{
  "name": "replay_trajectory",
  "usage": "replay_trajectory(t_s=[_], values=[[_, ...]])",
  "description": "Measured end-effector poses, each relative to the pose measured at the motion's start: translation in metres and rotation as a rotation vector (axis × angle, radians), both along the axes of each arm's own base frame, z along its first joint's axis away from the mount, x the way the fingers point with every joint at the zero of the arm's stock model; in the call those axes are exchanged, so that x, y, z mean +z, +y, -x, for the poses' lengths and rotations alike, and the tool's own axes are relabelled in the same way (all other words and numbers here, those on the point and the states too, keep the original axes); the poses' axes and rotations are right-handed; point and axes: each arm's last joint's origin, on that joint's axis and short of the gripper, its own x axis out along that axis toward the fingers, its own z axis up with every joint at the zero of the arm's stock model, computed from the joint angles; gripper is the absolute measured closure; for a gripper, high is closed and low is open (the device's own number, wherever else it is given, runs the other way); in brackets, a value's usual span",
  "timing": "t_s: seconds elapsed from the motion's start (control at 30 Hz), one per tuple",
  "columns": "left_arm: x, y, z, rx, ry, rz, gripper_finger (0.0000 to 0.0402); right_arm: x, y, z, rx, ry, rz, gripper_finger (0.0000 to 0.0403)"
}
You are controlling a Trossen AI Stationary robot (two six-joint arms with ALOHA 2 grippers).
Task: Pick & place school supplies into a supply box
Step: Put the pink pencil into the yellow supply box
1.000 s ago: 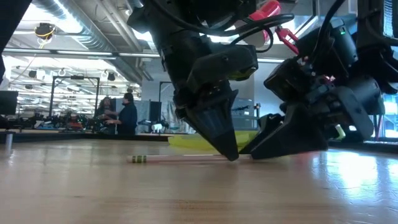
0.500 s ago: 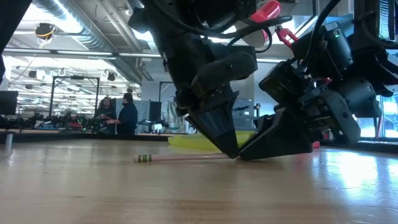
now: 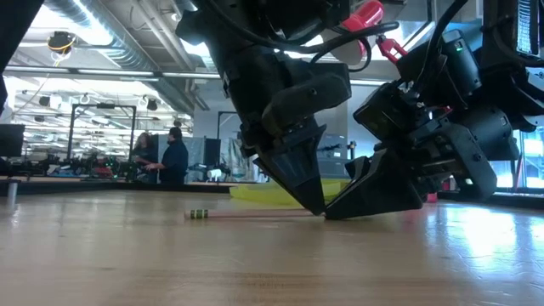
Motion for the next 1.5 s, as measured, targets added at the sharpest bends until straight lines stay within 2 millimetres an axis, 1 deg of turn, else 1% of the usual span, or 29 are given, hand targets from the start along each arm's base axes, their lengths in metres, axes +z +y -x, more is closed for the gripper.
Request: replay_trajectory(t_s=[0.17,0.27,0.4,0.5,0.6,0.67,0.77,0.87,0.97,1.03,1.1,1.2,1.3,1.4,1.5], values=[[0.001,0.0,0.0,-0.021,0.002,-0.009,0.0366,0.0,0.0,0.0,-0.001,0.001,-0.002,0.0376],[0.007,-0.001,0.002,-0.028,0.006,-0.002,0.035,0.0,0.0,0.0,-0.002,0.001,-0.002,0.0376],[0.027,0.001,0.01,-0.057,0.01,-0.015,0.0336,0.002,-0.002,0.001,-0.004,0.0,-0.004,0.0376],[0.042,0.003,0.018,-0.064,0.019,-0.082,0.0332,0.007,-0.005,0.005,-0.018,0.002,-0.038,0.0376],[0.052,0.005,0.029,-0.036,0.003,-0.172,0.0332,0.017,-0.014,0.012,-0.06,-0.003,-0.083,0.0376],[0.059,0.005,0.04,-0.02,-0.019,-0.225,0.0333,0.03,-0.022,0.018,-0.101,-0.052,-0.116,0.0376],[0.067,0.005,0.06,0.049,-0.111,-0.292,0.0336,0.04,-0.036,0.034,-0.187,-0.079,-0.122,0.0376],[0.072,0.01,0.083,0.138,-0.229,-0.321,0.0334,0.056,-0.049,0.046,-0.315,-0.159,-0.094,0.0376],[0.069,0.017,0.103,0.199,-0.348,-0.26,0.0332,0.066,-0.063,0.054,-0.457,-0.18,-0.049,0.0376],[0.065,0.023,0.112,0.181,-0.433,-0.169,0.0332,0.075,-0.074,0.057,-0.544,-0.182,-0.025,0.0376],[0.058,0.028,0.12,0.101,-0.507,-0.077,0.0332,0.083,-0.086,0.055,-0.628,-0.155,0.007,0.0376],[0.047,0.035,0.127,-0.041,-0.643,0.018,0.0335,0.092,-0.107,0.053,-0.748,-0.065,0.053,0.0376],[0.04,0.044,0.133,-0.078,-0.754,0.048,0.0338,0.101,-0.13,0.048,-0.848,0.014,0.062,0.0376],[0.034,0.053,0.138,-0.019,-0.77,0.035,0.0338,0.105,-0.15,0.046,-0.916,0.084,0.074,0.0376],[0.033,0.058,0.139,0.04,-0.775,-0.004,0.0339,0.107,-0.164,0.043,-0.959,0.131,0.072,0.0371]])
